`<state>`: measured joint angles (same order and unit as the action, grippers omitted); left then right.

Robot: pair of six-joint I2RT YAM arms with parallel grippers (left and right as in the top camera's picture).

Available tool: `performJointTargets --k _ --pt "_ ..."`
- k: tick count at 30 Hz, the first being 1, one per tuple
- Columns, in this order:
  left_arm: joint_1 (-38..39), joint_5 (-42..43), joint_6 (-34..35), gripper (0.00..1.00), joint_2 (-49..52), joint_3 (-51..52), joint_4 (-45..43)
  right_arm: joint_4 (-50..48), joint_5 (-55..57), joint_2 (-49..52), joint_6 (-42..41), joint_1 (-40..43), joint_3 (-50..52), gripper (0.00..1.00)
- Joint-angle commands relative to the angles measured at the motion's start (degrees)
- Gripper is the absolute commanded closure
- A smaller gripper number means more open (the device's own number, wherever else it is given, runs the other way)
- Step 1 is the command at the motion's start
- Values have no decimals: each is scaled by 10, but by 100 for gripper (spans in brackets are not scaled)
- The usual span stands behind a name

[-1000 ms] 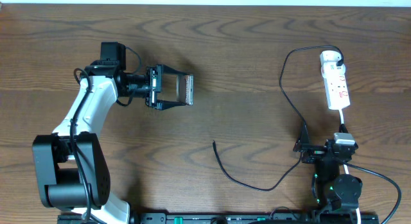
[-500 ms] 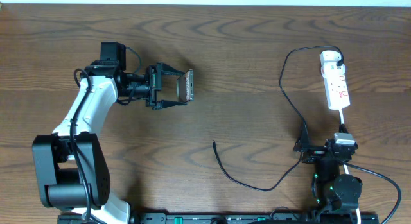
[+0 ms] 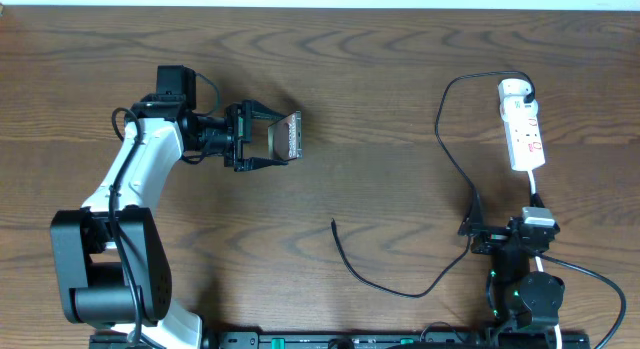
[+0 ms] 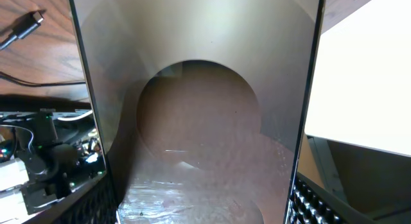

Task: Plug charger to phone and switch on socket

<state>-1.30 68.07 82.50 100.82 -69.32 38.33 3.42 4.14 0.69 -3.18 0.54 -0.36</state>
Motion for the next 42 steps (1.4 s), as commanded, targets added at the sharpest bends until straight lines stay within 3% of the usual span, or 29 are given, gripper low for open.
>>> performJointTargets --k 1,7,11,19,22,27,35,42 --pt "-2 13 -8 93 -17 -22 0 3 13 -3 7 3 0 1" --pt "-2 20 -10 93 -17 -22 0 -11 9 -3 -42 3 0 1" --pt "-2 28 -19 93 -17 -22 0 -37 -97 -3 -119 3 -1 1" --pt "-2 54 -21 93 -17 -22 -3 55 -155 64 -153 2 -108 1" --pt "-2 50 -21 93 -17 -22 -2 77 -182 132 -152 2 -176 1" --pt "-2 36 -21 92 -17 -22 -2 160 -277 339 -153 1 -351 1" --pt "-2 -73 -21 93 -17 -22 -2 319 -481 610 -152 -50 -594 1" --pt "23 -158 -21 93 -17 -22 -2 252 -591 757 -157 -116 -633 1"
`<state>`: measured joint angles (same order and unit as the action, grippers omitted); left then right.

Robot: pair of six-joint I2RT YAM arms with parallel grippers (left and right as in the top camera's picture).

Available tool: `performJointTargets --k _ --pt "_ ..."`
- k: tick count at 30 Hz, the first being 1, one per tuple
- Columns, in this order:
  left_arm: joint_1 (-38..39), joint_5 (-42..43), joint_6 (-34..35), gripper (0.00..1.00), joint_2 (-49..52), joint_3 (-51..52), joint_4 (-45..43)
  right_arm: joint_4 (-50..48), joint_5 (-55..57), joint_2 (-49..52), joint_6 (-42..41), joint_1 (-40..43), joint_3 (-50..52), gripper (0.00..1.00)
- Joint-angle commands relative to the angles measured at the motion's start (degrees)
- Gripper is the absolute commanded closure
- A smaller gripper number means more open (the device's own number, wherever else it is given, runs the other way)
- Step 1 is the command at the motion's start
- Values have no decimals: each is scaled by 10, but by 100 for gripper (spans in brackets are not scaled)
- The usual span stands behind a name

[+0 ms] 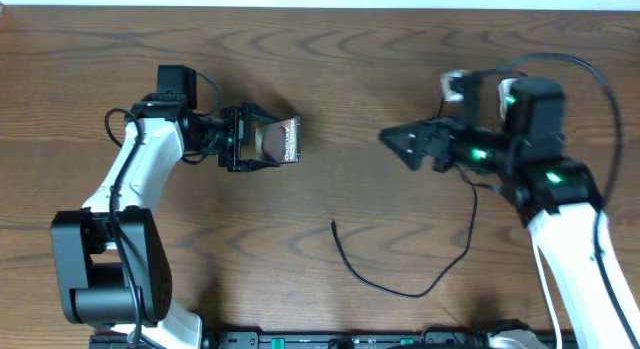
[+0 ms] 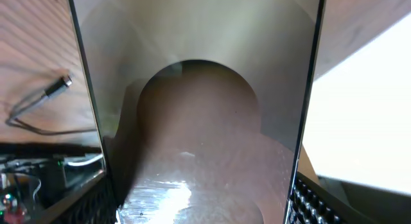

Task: Plug charger to phone and switch on socket

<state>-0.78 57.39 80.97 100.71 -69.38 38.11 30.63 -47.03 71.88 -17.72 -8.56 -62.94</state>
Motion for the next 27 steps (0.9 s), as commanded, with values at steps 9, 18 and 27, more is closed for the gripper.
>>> performJointTargets --k 9,18,27 --pt "53 -134 2 93 -16 -21 7 -100 -47 164 -83 -103 -8 19" --pt "54 -144 3 93 -16 -21 9 -130 10 234 -145 -156 -8 27" --pt "67 -168 3 93 -16 -21 18 -178 11 258 -163 -205 -8 27"
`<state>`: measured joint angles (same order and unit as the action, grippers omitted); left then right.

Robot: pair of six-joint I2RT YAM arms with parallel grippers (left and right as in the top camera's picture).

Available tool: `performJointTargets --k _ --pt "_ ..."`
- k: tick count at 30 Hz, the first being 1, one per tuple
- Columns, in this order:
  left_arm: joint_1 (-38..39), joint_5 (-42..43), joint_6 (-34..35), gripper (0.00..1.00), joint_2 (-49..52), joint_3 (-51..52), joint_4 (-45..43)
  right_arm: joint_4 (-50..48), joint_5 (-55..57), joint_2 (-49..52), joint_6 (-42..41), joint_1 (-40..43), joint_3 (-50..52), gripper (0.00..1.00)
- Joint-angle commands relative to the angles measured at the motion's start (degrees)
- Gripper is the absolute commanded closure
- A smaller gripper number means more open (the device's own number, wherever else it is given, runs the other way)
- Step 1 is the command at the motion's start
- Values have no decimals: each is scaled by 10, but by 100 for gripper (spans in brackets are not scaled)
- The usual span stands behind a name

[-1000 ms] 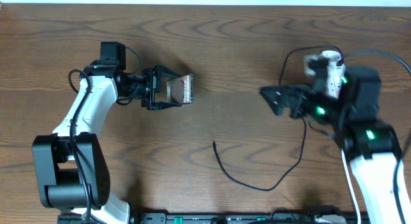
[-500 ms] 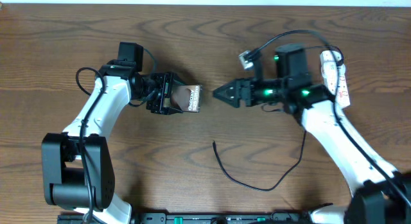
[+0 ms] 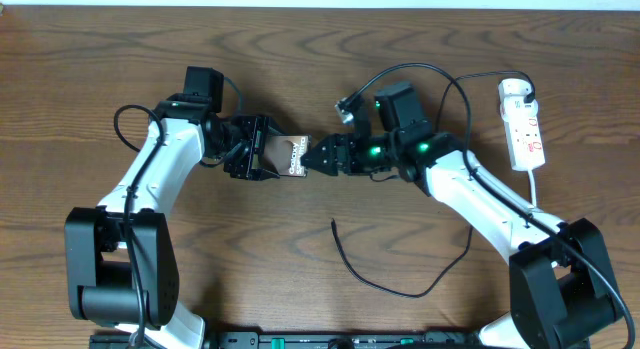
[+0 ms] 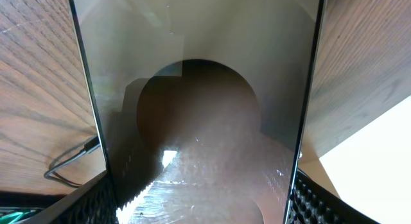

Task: Plug charger to phone and switch on socket
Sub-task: 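Move the right gripper to the phone and close it on the phone's edge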

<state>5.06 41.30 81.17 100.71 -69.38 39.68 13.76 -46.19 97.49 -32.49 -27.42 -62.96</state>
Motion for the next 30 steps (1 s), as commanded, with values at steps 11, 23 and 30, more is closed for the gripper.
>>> performJointTargets --k 11,23,30 --pt "44 -15 2 93 -16 -21 2 -8 50 2 -22 -39 -7 27" --pt "52 5 1 93 -16 -21 1 2 134 2 -19 -71 -7 31" --pt "57 13 -1 93 -16 -21 1 2 189 12 -20 -88 -7 35"
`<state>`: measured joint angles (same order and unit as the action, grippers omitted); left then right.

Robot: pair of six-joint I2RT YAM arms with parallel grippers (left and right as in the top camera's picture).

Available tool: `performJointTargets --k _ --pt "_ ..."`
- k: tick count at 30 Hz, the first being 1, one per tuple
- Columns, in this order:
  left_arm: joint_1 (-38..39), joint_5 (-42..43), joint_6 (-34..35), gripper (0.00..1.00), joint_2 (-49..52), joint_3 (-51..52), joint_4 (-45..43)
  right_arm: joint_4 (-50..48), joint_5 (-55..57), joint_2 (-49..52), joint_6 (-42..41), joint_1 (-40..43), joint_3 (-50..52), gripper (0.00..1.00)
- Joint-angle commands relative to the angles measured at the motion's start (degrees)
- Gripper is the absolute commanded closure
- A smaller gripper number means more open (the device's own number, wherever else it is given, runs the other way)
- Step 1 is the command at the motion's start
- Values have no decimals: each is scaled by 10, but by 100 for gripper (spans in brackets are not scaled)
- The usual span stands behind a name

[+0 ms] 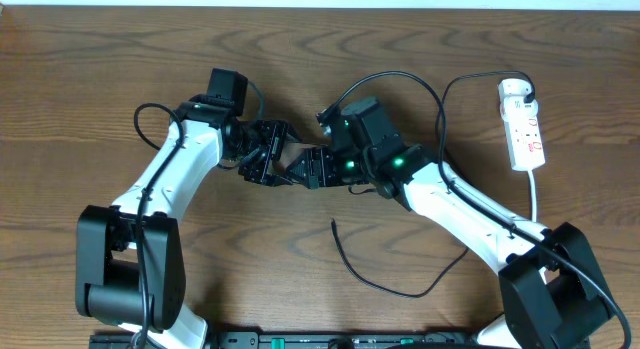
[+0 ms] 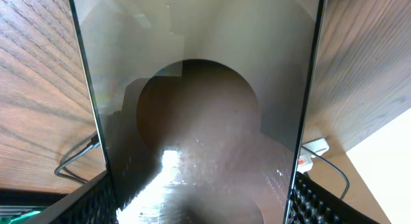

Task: Plug charger to phone and switch on socket
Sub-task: 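Move the right gripper to the phone and close it on the phone's edge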

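The phone [image 2: 199,89] fills the left wrist view, standing between the black ribbed fingers [image 2: 313,199] of my left gripper [image 2: 202,198], which is shut on it. Overhead, the left gripper [image 1: 270,161] holds it at mid table, and the phone itself is mostly covered there. My right gripper [image 1: 303,171] reaches in from the right, its tips up against the phone; whether it is open or shut is hidden. The black charger cable's free plug [image 1: 334,225] lies loose on the wood below them. The white socket strip [image 1: 522,124] lies at the far right.
The cable [image 1: 400,293] loops along the front of the wooden table [image 1: 100,69] and climbs toward the socket strip. Both arms cross the table's middle. The right arm's own black lead [image 1: 400,81] arcs above it.
Both grippers have shifted: the left one with the phone slightly right and down, the right one further left and down, now tight against the phone instead of just touching its edge.
First the left gripper held the phone at the left while the right arm sat folded at the front right. Then the right arm stood raised over the right side. Later its tips met the phone's edge at mid table, and now they press closer.
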<state>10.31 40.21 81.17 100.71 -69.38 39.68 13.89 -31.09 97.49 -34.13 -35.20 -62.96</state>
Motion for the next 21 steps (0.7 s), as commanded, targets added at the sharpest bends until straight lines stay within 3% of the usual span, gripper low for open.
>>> performJointTargets --k 1,14,21 --pt "7 26 -1 93 -16 -21 1 0 41 16 -3 -12 -7 36" --pt "17 26 6 93 -16 -21 1 -30 37 56 -10 -14 -7 42" --pt "17 26 6 93 -16 -21 1 -37 37 56 -10 -14 -7 53"
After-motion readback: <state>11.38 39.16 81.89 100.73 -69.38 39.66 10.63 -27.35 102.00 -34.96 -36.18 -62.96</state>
